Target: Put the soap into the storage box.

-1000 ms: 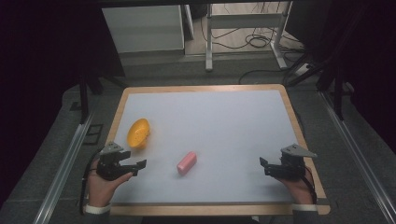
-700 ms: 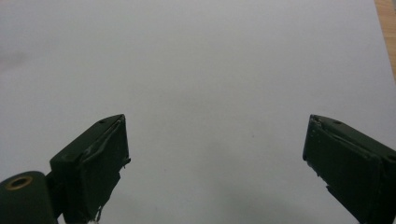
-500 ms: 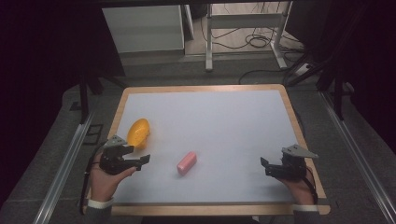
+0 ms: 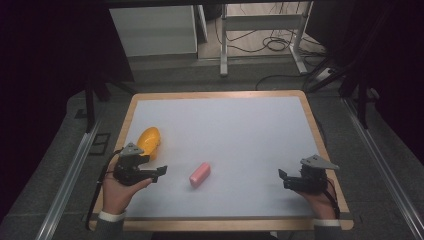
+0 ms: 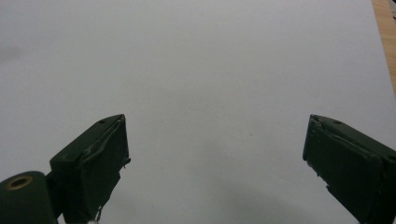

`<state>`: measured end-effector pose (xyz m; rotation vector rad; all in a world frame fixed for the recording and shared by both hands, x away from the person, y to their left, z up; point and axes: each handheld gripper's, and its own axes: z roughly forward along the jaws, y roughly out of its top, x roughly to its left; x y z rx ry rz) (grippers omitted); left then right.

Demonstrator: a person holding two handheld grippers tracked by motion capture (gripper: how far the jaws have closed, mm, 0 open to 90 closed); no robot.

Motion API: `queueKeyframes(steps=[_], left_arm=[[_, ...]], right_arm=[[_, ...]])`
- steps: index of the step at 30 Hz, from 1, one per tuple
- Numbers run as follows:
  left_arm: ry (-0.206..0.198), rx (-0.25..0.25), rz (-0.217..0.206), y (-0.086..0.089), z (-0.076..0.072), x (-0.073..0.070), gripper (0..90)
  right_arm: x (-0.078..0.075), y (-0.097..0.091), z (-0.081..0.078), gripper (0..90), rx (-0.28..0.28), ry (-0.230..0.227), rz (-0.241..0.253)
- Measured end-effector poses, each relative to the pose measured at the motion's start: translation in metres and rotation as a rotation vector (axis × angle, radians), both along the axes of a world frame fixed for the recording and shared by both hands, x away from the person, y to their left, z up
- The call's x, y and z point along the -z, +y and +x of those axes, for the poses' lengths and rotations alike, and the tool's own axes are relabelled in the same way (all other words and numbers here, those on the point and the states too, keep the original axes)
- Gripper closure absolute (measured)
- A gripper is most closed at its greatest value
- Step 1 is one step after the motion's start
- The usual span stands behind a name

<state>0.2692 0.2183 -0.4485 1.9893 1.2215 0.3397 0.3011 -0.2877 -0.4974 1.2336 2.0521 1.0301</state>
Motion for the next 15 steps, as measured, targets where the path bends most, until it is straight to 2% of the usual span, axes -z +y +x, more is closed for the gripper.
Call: queueKeyframes(steps=[15], left_arm=[[0.000,0.067,0.032,-0.030,0.007,-0.001,21.7]], right_arm=[[0.000,-0.004,0.000,6.6,0.011,-0.004,-0.004]])
